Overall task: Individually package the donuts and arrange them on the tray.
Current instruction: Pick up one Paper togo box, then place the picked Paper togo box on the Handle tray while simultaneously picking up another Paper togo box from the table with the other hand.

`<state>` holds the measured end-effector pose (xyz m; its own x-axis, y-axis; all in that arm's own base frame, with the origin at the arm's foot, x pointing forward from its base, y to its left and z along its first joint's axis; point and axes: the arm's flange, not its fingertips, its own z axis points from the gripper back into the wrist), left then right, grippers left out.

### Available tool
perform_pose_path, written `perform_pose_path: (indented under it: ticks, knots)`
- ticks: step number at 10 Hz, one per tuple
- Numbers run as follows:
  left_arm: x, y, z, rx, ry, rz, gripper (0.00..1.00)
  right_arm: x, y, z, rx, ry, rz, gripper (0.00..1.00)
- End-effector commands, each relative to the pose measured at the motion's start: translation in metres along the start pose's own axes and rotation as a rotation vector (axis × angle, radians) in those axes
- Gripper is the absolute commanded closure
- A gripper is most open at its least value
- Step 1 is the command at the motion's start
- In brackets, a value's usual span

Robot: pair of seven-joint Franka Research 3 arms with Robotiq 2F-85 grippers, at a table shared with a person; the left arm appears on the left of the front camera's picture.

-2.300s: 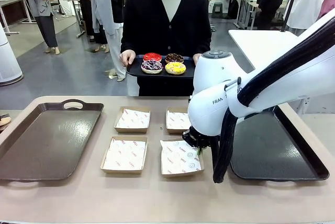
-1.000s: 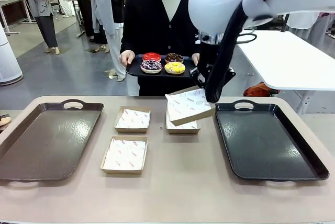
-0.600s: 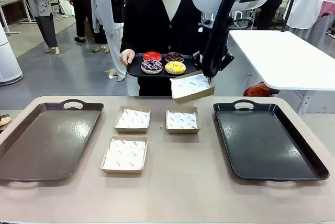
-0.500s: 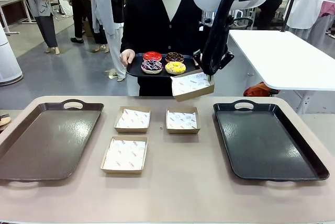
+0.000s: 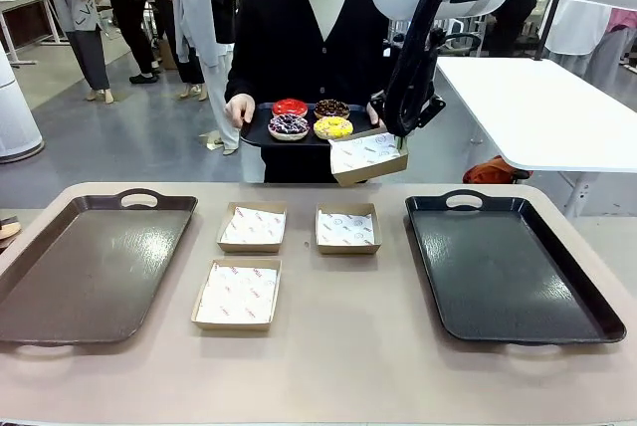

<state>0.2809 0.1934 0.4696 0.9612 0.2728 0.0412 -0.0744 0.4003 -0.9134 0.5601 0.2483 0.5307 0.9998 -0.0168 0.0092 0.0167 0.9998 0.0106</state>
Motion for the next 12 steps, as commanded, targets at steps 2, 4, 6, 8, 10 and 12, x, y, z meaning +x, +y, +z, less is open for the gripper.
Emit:
perform_pose_path:
  ticks: [2, 4, 6, 8, 10, 12]
  knots:
    - [0.0007, -0.0016, -0.0001, -0.020, 0.000, -0.010, 0.00, -0.0042, -0.0012, 0.0021, 0.000, -0.001, -0.009, 1.00]
    - [0.0007, -0.0016, -0.0001, -0.020, 0.000, -0.010, 0.00, -0.0042, -0.0012, 0.0021, 0.000, -0.001, -0.009, 1.00]
    - [0.0007, -0.0016, -0.0001, -0.020, 0.000, -0.010, 0.00, -0.0042, -0.0012, 0.0021, 0.000, -0.001, -0.009, 1.00]
    - [0.0007, -0.0016, -0.0001, -0.020, 0.000, -0.010, 0.00, -0.0042, -0.0012, 0.0021, 0.000, -0.001, -0.009, 1.00]
    - [0.0007, -0.0016, -0.0001, -0.020, 0.000, -0.010, 0.00, -0.0042, -0.0012, 0.0021, 0.000, -0.001, -0.009, 1.00]
    - [0.0007, -0.0016, -0.0001, -0.020, 0.000, -0.010, 0.00, -0.0042, -0.0012, 0.0021, 0.000, -0.001, -0.009, 1.00]
